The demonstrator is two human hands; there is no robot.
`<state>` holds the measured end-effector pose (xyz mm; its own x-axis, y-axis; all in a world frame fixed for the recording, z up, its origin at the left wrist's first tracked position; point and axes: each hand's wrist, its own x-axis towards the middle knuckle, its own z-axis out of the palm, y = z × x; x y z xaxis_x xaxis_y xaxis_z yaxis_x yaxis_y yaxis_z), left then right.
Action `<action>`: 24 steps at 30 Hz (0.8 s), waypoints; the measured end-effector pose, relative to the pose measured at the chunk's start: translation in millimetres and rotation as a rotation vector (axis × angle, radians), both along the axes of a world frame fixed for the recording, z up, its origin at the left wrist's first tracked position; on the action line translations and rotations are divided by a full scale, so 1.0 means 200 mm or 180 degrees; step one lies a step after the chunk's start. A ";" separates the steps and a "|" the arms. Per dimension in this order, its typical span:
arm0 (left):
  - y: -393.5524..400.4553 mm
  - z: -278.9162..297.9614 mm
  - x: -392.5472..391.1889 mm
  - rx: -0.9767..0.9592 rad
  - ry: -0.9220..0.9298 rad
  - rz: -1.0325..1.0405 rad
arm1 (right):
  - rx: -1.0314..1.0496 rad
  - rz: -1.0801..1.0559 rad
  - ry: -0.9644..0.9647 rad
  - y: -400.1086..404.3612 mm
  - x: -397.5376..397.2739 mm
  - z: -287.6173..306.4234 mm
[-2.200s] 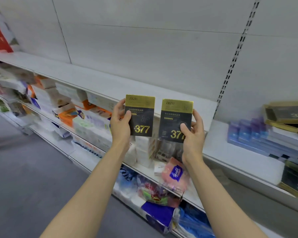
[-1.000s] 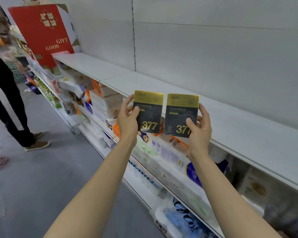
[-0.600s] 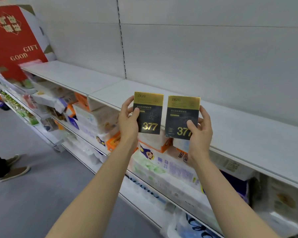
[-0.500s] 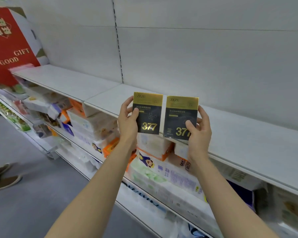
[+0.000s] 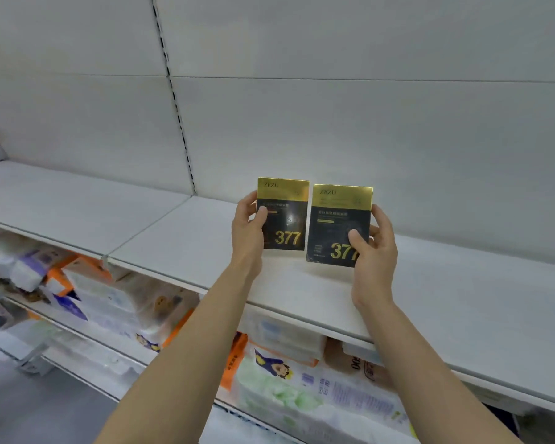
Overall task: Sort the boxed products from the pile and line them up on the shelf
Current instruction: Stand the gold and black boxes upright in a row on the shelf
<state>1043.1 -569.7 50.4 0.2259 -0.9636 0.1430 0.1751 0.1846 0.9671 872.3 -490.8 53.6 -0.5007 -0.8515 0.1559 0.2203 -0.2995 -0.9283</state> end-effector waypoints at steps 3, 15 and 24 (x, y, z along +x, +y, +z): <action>-0.16 -0.02 0.00 0.0110 0.0014 -0.0240 | 0.0104 -0.0179 -0.0027 -0.09 0.04 -0.01; -0.55 -0.02 0.00 0.0100 -0.0162 -0.1082 | 0.0113 -0.0576 0.0074 -0.33 0.30 -0.01; -0.57 -0.02 0.02 0.0114 -0.0316 -0.1137 | 0.0431 -0.0969 0.0307 -0.66 0.44 -0.07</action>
<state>1048.0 -683.3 45.8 -0.1387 -0.9840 0.1122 0.1273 0.0946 0.9873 959.7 -623.2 40.0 -0.7234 -0.6816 0.1105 0.0492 -0.2106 -0.9763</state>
